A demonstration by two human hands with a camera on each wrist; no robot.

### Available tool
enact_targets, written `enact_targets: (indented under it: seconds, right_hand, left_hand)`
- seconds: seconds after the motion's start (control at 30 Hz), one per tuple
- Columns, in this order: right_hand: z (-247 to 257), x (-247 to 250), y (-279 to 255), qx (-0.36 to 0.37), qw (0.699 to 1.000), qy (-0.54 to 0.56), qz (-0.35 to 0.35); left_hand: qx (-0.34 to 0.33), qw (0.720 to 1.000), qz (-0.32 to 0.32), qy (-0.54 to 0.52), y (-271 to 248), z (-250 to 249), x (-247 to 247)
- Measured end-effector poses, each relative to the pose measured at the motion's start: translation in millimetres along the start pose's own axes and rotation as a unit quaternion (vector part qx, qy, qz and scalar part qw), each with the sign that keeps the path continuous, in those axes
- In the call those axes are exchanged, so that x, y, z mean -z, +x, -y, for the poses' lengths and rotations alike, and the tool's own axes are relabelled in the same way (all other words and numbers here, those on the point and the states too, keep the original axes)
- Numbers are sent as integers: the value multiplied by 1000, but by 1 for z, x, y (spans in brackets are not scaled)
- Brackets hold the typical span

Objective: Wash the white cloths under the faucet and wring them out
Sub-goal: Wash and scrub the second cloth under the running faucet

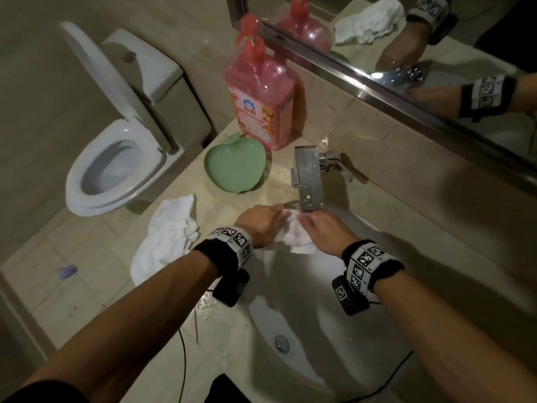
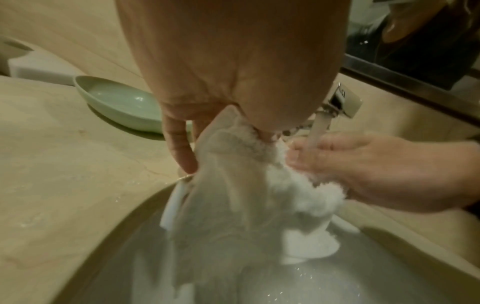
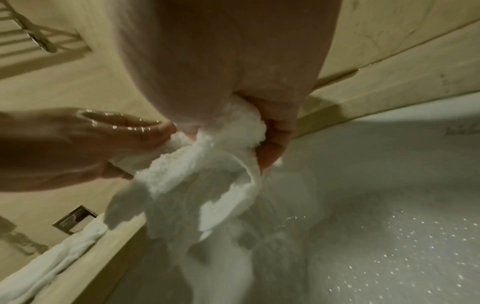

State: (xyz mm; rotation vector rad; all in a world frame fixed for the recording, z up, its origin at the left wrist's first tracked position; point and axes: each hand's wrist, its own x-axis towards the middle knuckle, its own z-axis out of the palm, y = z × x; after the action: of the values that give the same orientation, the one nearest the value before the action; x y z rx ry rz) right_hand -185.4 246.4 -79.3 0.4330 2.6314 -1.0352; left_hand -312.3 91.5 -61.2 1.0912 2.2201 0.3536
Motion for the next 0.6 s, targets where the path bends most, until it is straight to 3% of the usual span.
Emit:
enact_targets:
  seconds: [0.1, 0.2, 0.37, 0.6]
  right_hand:
    - [2, -2, 0, -6, 1000, -16, -5]
    - [-3, -4, -6, -82, 996, 10, -32]
    - [-16, 2, -19, -176, 970, 131, -104]
    - [-26, 11, -37, -227, 959, 99, -138]
  left_hand:
    - [-4, 999, -44, 2, -3, -1, 6]
    - [-29, 997, -72, -29, -8, -7, 14]
    - [-32, 994, -61, -80, -7, -17, 15]
    - [-51, 993, -77, -72, -3, -27, 11]
